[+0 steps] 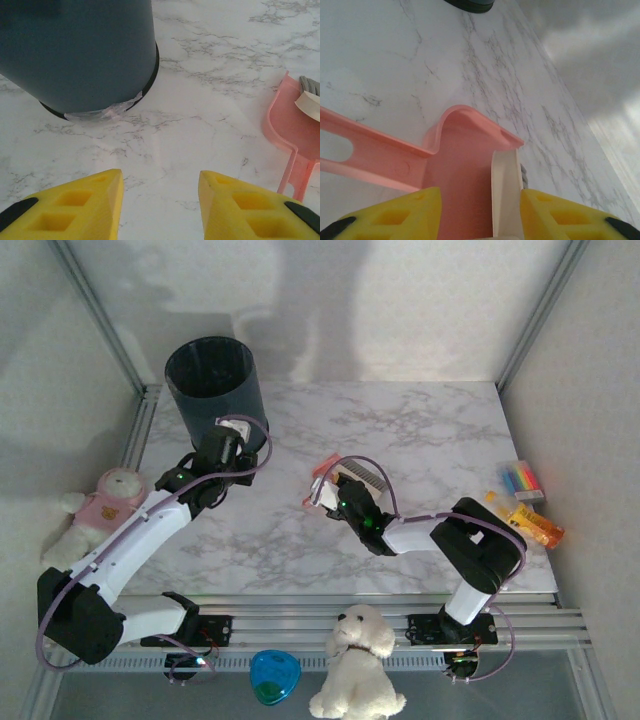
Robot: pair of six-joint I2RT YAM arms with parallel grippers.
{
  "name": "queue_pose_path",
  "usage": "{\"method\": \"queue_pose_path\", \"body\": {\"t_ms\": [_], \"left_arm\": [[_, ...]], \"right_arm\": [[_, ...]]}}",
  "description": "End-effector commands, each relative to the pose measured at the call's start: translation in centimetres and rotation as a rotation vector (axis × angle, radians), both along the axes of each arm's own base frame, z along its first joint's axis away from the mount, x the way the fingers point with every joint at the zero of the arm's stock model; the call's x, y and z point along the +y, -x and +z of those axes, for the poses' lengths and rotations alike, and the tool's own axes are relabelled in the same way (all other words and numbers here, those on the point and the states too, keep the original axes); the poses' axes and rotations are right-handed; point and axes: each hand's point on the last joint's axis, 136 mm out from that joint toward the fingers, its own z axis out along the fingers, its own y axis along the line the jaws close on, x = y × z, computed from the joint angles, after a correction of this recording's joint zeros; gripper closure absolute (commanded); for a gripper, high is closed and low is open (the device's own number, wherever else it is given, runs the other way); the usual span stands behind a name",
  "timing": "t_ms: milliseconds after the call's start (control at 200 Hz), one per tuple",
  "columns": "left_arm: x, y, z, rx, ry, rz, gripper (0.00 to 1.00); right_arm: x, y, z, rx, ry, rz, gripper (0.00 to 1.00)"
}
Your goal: Sweep away the paper scraps from the table
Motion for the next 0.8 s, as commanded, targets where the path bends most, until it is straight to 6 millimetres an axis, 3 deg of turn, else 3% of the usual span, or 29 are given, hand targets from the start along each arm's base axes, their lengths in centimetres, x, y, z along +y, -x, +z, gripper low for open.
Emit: {"method": "queue_pose_path", "body": {"t_ms": [0,791], "left_arm": [[0.8,-0.2,-0.1,-0.008,-0.016,0.03,0.57],[0.6,-0.1,-0.1,-0.002,-0.018,0.011,0.56]], "right_arm": [[-0.2,0.5,0.7,0.001,-0.01,-0.008,0.53],[0.0,4.0,1.8,0.141,0.007,0.123,0.44]]}}
